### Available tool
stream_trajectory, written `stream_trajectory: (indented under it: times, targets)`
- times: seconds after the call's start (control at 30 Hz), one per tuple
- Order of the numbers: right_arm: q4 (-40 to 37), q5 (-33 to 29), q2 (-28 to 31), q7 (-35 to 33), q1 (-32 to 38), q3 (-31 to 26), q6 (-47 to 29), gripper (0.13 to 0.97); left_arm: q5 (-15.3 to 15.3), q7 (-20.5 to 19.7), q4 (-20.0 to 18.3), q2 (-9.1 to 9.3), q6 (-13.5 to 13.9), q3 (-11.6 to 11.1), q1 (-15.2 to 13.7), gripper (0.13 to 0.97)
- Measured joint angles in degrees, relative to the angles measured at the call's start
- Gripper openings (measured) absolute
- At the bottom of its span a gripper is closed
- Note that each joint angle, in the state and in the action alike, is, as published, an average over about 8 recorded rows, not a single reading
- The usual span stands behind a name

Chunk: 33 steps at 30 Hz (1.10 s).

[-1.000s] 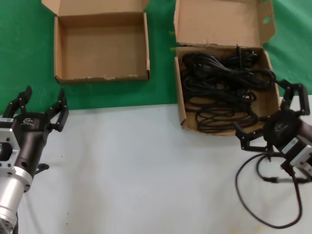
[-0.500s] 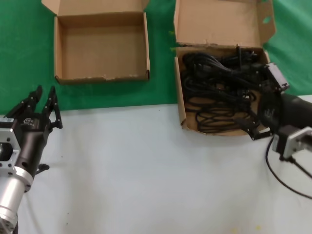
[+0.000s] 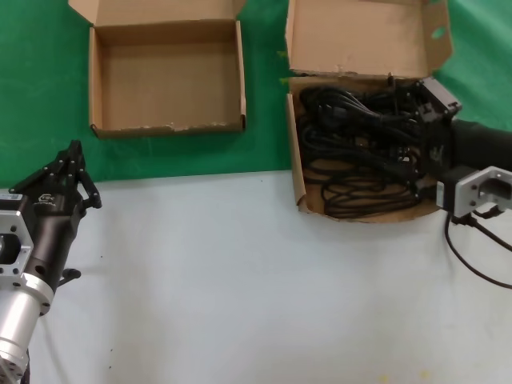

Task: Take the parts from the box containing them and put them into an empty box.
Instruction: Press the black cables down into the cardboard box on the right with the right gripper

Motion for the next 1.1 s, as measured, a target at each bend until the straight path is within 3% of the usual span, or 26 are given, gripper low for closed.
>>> stream_trajectory:
  times: [0.1, 0.4, 0.7, 0.97, 1.1]
  targets:
    - [-1.11, -0.70, -0.49, 0.13, 1.28, -1.14, 0.38, 0.913, 0.00, 0.00, 0.00, 0.00, 0.00, 0.00, 0.00, 0.161]
    - [-3.59, -1.62, -1.50, 0.04, 3.38, -3.30, 2.06, 0.797, 0.00, 0.00, 0.00, 0.00, 0.00, 0.00, 0.00, 0.146]
    - [-4.87, -1.72, -1.81, -0.09, 4.17, -4.32, 3.49, 0.616, 0.00, 0.00, 0.00, 0.00, 0.00, 0.00, 0.00, 0.145]
    - [-6.53, -1.38, -2.44, -0.69, 4.56, -5.26, 4.34, 0.405, 0.00, 0.00, 0.00, 0.00, 0.00, 0.00, 0.00, 0.145]
    - [-7.42, -1.23, -2.75, -0.88, 4.77, -5.70, 4.54, 0.349, 0.00, 0.00, 0.00, 0.00, 0.00, 0.00, 0.00, 0.145]
